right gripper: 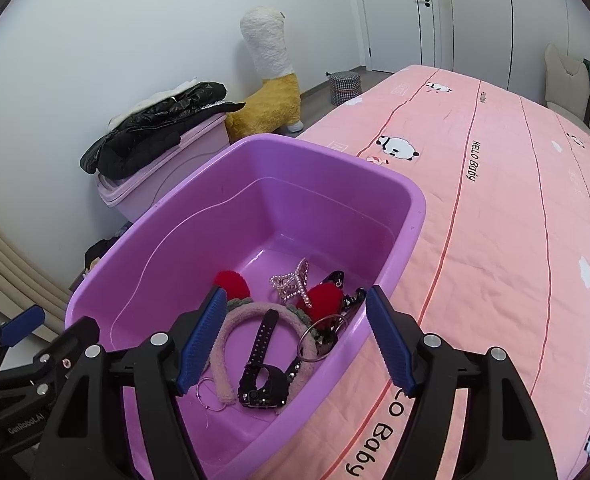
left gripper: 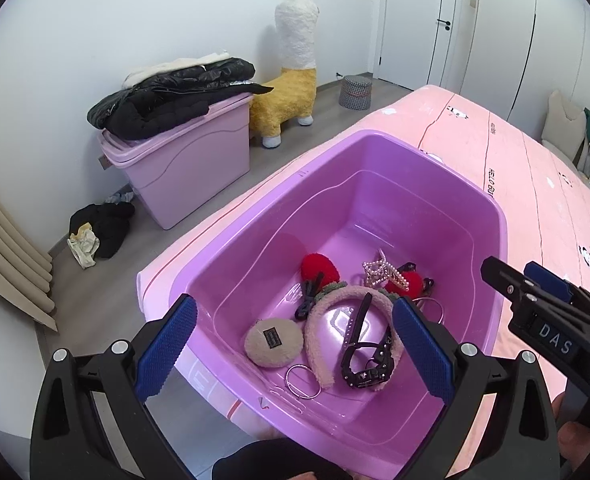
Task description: Organize jewelry
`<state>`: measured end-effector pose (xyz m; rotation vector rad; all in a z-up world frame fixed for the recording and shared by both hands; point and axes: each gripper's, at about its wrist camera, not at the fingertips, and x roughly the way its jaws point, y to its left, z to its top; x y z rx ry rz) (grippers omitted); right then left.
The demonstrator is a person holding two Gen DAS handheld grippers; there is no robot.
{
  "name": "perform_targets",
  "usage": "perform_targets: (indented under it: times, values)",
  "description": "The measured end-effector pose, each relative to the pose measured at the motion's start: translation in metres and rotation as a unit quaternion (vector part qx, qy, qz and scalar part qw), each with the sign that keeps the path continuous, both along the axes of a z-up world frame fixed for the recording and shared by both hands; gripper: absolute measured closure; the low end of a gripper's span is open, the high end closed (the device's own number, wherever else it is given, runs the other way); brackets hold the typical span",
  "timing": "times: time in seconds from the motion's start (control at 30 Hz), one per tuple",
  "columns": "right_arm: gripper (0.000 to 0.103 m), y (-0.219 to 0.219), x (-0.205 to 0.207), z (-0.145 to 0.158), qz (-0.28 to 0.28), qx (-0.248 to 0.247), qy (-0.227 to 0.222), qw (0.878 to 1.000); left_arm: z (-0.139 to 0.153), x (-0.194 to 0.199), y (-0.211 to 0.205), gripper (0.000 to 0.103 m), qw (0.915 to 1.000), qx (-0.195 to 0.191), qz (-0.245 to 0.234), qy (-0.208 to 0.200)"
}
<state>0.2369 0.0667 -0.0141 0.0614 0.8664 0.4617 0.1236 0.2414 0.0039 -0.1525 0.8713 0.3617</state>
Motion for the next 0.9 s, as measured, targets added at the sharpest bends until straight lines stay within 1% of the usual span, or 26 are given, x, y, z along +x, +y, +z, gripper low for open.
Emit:
perform_targets:
  times: [0.27,0.5,0.9]
  values:
    - [0.034,-0.004,-0.011,0.003,-0.002,-0.004,-0.005,1.0,0.006,-0.006,0.002,0.007,1.0,-0.006,0.005,-0.002]
    - [0.034,-0.008,-0.018,0.002,-0.004,-0.004,-0.005,1.0,0.012,-0.011,-0.001,0.007,0.9999,0.008,0.009,-0.009]
    - [0.034,-0.017,-0.03,0.01,-0.009,0.0,-0.016,1.0,0.02,-0.022,-0.005,0.007,0.9996,0.012,0.012,-0.021]
